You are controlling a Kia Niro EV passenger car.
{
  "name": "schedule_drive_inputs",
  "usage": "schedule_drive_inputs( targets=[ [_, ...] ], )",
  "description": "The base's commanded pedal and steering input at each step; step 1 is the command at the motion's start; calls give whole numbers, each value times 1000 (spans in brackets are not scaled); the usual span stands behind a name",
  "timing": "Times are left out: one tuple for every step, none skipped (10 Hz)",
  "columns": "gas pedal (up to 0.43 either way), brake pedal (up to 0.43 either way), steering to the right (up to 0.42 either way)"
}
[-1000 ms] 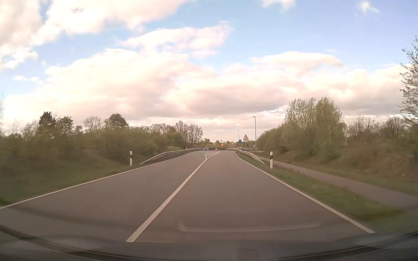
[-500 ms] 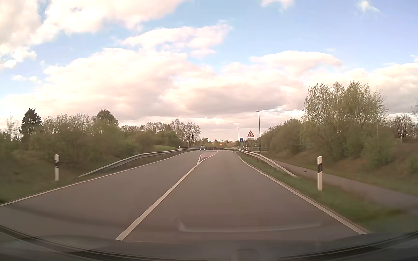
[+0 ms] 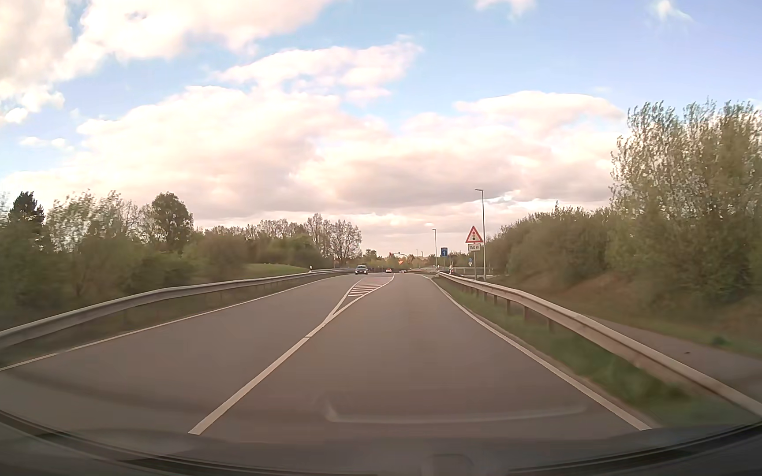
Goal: Follow the waypoints while adhering to traffic rules and regulations
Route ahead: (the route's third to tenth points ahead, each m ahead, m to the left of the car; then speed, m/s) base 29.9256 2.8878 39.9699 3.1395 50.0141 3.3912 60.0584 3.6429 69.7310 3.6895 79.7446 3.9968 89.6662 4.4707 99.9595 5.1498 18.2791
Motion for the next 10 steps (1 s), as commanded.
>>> schedule_drive_inputs(
  targets=[
    [0, 0, 0],
    [0, 0, 0],
    [0, 0, 0],
    [0, 0, 0],
    [0, 0, 0],
    [0, 0, 0],
    [0, 0, 0],
    [0, 0, 0],
    [0, 0, 0],
    [0, 0, 0]
  ],
)
